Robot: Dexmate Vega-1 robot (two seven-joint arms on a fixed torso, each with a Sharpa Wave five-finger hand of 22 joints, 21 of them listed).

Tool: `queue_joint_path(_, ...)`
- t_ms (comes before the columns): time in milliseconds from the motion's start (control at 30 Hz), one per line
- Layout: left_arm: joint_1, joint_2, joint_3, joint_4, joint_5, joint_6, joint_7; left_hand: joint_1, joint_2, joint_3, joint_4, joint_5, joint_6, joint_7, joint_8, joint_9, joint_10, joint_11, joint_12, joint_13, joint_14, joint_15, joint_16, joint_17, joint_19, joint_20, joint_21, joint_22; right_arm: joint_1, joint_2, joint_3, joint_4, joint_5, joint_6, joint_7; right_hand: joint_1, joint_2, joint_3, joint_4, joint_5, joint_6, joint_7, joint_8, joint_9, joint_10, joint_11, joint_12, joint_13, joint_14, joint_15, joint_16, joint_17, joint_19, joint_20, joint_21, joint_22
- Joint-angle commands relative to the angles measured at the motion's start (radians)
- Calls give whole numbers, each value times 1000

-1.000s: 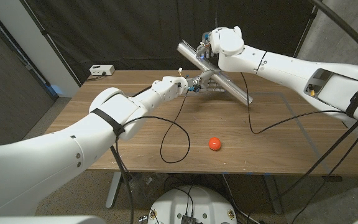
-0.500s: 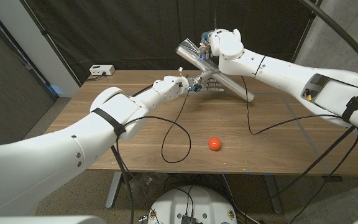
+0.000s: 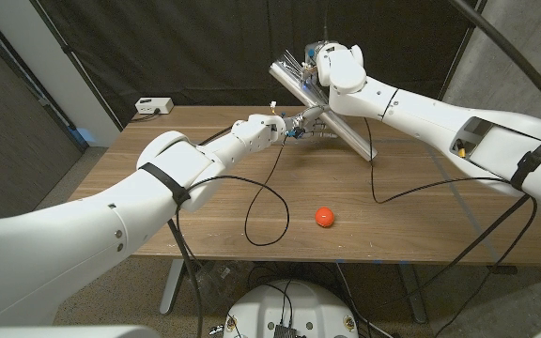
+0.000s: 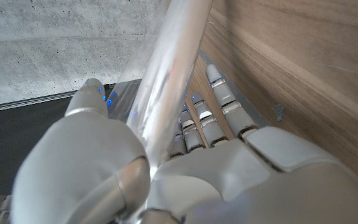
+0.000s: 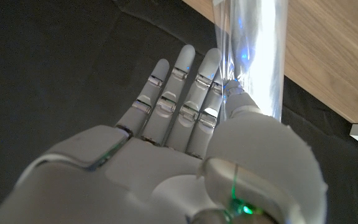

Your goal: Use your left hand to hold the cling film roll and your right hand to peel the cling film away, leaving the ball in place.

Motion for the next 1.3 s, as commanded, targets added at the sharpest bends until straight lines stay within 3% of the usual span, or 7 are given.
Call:
queue_joint_path(33, 7, 6, -9, 0, -4, -8, -20, 3, 4, -8, -1, 8, -7, 0, 0, 0, -5, -1, 1, 5, -9, -60, 6, 4, -5, 5, -4, 3, -29, 23, 25, 2, -79, -29, -57, 21, 0, -5, 1, -2, 26, -8, 6, 3, 10, 2, 9, 8, 14, -100, 6, 8, 8, -37, 14, 5)
queue_joint_path(233, 8, 9, -13, 0, -4, -11, -34, 5, 7, -16, -4, 14, -7, 0, 1, 0, -3, -4, 5, 6, -11, -62, 9, 4, -7, 5, -7, 3, -33, 31, 34, -2, -102, -33, -64, 31, 1, -7, 4, -4, 32, -4, 5, 3, 14, 0, 12, 14, 24, -99, 10, 14, 8, -40, 23, 7)
queue_joint_path(433, 9, 11, -15, 0, -2, -13, -41, 7, 9, -24, -7, 20, -8, 0, 2, 0, -6, 0, 7, 6, -13, -61, 11, 5, -10, 7, -10, 4, -18, 28, 29, -18, -121, -16, -12, 35, -3, -16, 12, -5, 25, -10, 1, 9, 13, -10, 15, 25, 21, -98, 5, 18, -21, -63, 25, 12)
queue_joint_path(633, 12, 12, -21, 0, -3, -11, -32, 8, 11, -31, -9, 24, -6, 1, 3, 0, -6, -1, 9, 7, -15, -61, 12, 5, -13, 8, -13, 4, -27, 32, 40, -31, -157, -8, -34, 44, -4, -24, 15, 1, 16, -21, 0, 20, 9, -18, 19, 39, 14, -102, 0, 24, -50, -87, 26, 17)
queue_joint_path(1300, 12, 16, -27, 0, 3, -3, -5, 6, 16, -54, -12, 39, 0, 0, 7, 1, -5, -3, 16, 8, -16, -63, 18, 7, -11, 9, -17, 5, 2, 101, 22, 69, -298, 8, -22, 56, -5, -42, 24, 16, 22, -25, 6, 36, 10, -26, 30, 66, 18, -104, 0, 40, -60, -104, 45, 27)
